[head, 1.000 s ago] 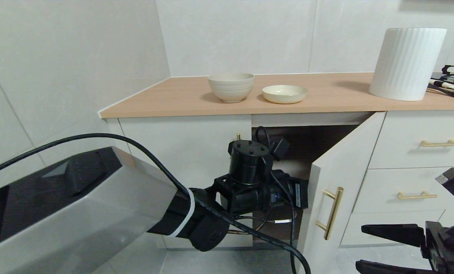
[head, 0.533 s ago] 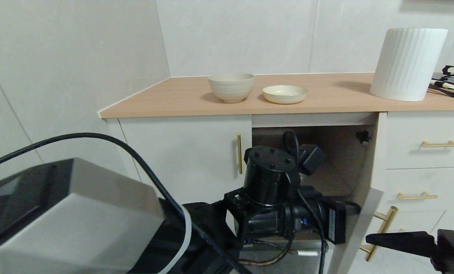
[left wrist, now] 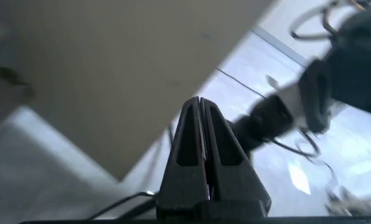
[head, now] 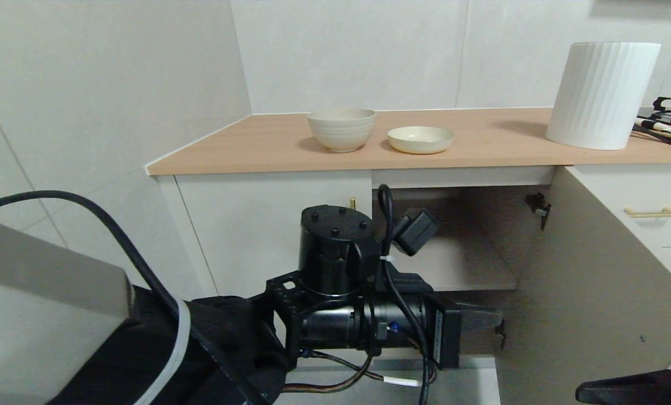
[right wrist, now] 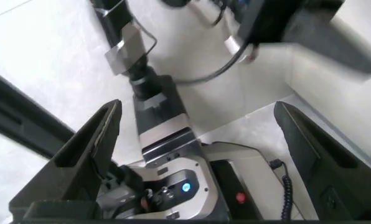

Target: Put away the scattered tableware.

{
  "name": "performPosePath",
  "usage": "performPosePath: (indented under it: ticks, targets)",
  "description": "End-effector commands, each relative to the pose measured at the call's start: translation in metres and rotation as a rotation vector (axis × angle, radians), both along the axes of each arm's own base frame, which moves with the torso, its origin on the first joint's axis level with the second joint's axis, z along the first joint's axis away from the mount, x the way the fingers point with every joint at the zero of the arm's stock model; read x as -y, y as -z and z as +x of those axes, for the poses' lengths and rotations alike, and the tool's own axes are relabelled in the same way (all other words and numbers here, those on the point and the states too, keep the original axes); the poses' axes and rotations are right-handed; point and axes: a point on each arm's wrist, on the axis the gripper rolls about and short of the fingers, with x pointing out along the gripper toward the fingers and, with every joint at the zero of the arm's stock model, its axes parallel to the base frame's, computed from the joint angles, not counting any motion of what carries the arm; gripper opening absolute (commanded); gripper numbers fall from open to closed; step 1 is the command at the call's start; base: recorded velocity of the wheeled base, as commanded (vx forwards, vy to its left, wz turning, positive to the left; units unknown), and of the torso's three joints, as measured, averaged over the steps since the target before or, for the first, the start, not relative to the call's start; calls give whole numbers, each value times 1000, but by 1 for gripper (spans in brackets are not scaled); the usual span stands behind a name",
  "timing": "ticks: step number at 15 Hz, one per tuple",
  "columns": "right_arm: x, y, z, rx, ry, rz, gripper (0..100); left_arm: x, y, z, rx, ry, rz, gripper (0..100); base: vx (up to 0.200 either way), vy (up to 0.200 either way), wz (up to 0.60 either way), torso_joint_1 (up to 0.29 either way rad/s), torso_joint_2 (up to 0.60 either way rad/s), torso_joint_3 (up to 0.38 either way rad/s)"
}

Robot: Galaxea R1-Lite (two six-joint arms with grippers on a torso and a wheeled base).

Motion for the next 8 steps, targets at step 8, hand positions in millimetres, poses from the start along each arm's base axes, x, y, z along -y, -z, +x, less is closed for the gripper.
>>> performPosePath:
  ticks: [8]
  targets:
    - [-35,0,57,-67,322,-149,100,-158,-44,-27,76,-375,-49,0,0,0,0,0,0,0]
